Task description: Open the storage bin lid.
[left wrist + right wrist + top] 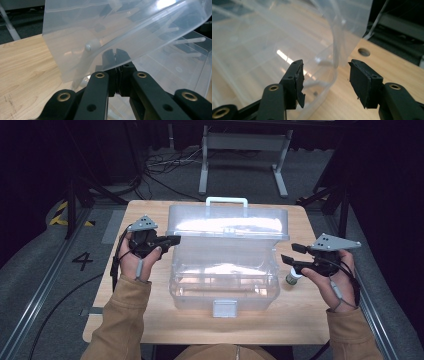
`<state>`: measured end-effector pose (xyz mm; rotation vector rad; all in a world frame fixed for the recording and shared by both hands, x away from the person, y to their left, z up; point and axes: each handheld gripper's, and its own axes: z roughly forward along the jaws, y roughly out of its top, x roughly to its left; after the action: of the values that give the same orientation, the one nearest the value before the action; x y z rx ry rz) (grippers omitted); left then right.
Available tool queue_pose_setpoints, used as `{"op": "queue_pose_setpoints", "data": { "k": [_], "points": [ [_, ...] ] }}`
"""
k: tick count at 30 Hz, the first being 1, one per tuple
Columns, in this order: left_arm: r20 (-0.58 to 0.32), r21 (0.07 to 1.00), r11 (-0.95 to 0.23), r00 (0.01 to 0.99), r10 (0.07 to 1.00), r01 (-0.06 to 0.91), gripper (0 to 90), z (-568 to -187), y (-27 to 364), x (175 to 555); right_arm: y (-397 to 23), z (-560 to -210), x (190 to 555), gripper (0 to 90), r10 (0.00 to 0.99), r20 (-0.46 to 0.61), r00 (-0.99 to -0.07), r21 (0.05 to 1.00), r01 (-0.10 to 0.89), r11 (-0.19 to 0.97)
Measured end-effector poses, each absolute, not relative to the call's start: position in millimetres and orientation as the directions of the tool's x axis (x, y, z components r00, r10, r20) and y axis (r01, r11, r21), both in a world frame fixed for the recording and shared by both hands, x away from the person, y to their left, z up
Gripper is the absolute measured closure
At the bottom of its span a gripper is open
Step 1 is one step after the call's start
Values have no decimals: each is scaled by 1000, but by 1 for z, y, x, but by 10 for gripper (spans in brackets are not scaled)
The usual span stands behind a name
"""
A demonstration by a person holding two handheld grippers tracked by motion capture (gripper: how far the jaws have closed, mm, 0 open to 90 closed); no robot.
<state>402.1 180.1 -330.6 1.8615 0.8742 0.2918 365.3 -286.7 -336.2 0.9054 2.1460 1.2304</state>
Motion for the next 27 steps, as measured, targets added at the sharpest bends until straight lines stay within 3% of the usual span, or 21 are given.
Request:
{"op": "queue_pose_setpoints", "data": {
  "k": [4,8,11,14,18,23,27],
  "points": [
    [-186,870,-222,710,679,440,855,-330,180,402,-277,-337,366,432,824,-105,-557,925,250,287],
    [-183,869,-225,709,681,440,848,-330,180,401,-270,-340,370,413,847,-100,-522,938,235,255],
    [-179,871,-225,708,683,438,847,-330,180,400,-264,-344,373,465,865,-54,-500,953,234,194],
    [-176,871,-228,709,683,436,846,-330,179,400,-261,-346,376,499,885,-70,-461,941,263,211],
    [-175,871,-228,708,684,435,844,-331,179,400,-257,-345,378,589,892,-44,-450,960,226,162],
    [-176,871,-227,709,683,436,842,-331,179,399,-246,-340,381,587,900,-80,-428,969,178,171],
    [-177,871,-228,710,681,436,840,-331,180,399,-241,-339,382,565,937,-58,-344,968,209,137]
  ]
}}
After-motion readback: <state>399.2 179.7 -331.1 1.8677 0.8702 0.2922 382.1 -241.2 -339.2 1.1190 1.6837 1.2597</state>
